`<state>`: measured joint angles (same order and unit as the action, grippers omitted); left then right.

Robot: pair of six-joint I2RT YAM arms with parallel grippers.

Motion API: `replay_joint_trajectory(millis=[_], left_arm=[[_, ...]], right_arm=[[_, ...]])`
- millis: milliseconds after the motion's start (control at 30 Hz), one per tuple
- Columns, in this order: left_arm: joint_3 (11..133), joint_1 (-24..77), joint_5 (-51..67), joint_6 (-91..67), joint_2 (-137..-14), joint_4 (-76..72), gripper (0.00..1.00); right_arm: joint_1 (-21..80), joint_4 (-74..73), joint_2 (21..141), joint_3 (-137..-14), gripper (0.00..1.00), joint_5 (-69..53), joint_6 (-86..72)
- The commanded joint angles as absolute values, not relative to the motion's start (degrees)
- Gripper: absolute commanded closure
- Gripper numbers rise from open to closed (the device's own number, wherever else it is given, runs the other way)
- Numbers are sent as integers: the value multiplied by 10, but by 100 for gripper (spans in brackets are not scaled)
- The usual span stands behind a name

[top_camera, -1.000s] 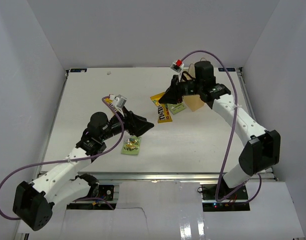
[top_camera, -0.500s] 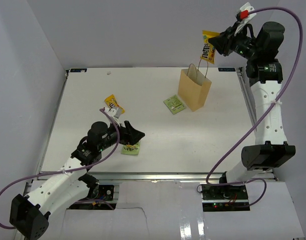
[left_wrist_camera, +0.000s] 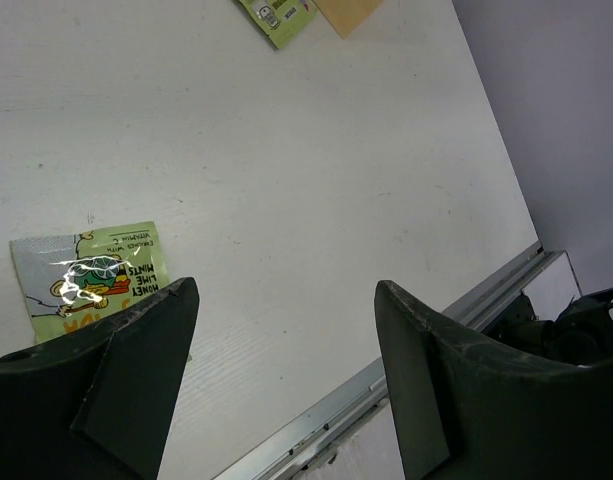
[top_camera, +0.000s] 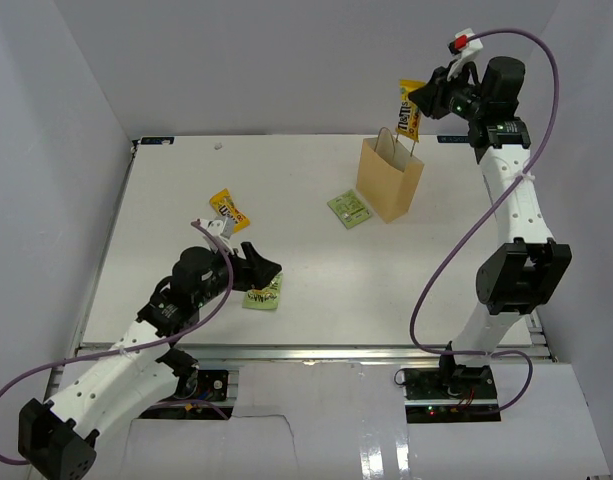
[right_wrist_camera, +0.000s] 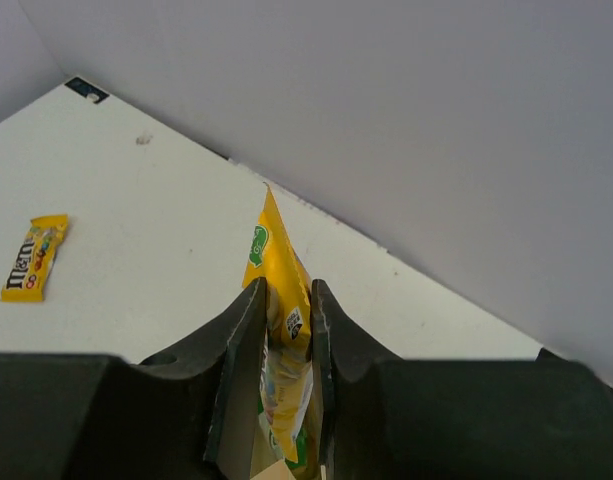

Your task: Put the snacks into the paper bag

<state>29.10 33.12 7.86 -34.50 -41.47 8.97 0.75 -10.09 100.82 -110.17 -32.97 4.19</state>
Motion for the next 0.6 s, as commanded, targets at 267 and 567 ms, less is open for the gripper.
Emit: replay_joint_trajectory(millis=[267,567], left_arm=[[299,332,56,-359,-424,102,18],[298,332,42,-367,-427,109,18]], right_arm=[[31,-42,1012,-999,90,-292,84],[47,-20,995,-933,78,-264,110]])
